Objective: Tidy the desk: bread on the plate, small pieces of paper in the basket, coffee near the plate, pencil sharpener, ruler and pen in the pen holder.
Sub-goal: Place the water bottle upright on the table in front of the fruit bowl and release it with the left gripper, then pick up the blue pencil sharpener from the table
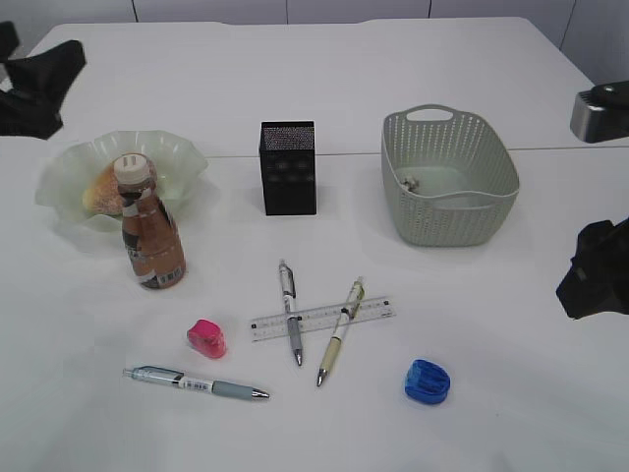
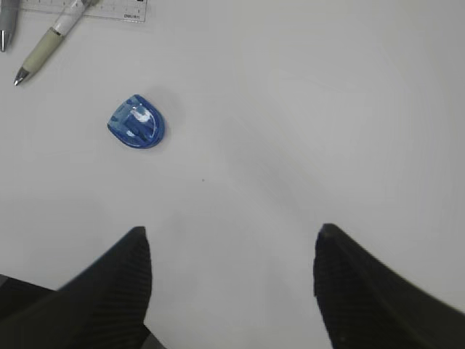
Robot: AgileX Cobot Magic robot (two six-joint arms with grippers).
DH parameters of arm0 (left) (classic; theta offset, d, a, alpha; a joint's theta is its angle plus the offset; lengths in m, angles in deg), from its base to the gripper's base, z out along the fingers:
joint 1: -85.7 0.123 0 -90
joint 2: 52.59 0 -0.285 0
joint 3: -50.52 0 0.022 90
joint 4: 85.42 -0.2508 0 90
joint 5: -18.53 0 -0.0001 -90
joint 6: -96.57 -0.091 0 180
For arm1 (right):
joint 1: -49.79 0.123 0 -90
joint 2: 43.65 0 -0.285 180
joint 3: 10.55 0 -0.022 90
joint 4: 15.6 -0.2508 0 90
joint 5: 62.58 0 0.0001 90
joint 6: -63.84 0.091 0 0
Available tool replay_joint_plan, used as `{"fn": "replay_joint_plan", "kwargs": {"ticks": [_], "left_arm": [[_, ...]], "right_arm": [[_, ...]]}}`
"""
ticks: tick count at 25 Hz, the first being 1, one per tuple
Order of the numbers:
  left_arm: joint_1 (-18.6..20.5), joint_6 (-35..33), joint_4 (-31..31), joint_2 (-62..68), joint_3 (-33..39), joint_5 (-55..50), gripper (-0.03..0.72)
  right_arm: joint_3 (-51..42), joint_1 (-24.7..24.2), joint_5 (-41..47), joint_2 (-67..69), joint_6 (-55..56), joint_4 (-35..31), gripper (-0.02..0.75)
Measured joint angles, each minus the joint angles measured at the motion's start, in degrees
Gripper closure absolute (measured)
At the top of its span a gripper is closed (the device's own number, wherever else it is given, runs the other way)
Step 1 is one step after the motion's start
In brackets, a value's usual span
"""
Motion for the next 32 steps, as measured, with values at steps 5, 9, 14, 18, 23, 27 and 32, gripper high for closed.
{"fn": "replay_joint_plan", "kwargs": {"ticks": [5,9,14,18,23,27,32], "left_arm": [[7.86,3.75,1.53,-4.22,0.0,-8.51,0.141],[9.72,4.42,4.78,-7.76,0.35,-22.38,0.143],[9.72,4.64,5.24,-12.16,0.4,-43.77,0.157],[9.72,4.7,7.59,-16.06,0.4,-60.82,0.193],[9.72,4.67,13.91,-19.99,0.4,-82.15,0.202],[9.72,-1.6,21.7,-21.22,0.25,-95.61,0.217],[9.72,-8.82,30.33,-21.68,-5.02,-107.58,0.246]], "right_arm": [[0.0,0.0,0.0,0.0,0.0,0.0,0.225],[0.0,0.0,0.0,0.0,0.0,0.0,0.226],[0.0,0.0,0.0,0.0,0.0,0.0,0.226],[0.0,0.0,-0.09,0.0,0.0,0.0,0.226],[0.0,0.0,-0.61,0.0,-0.26,-0.77,0.226],[0.0,0.0,-0.03,1.48,-1.31,-1.23,0.226],[2.35,0.59,2.04,3.6,-2.23,-3.14,0.226]]}}
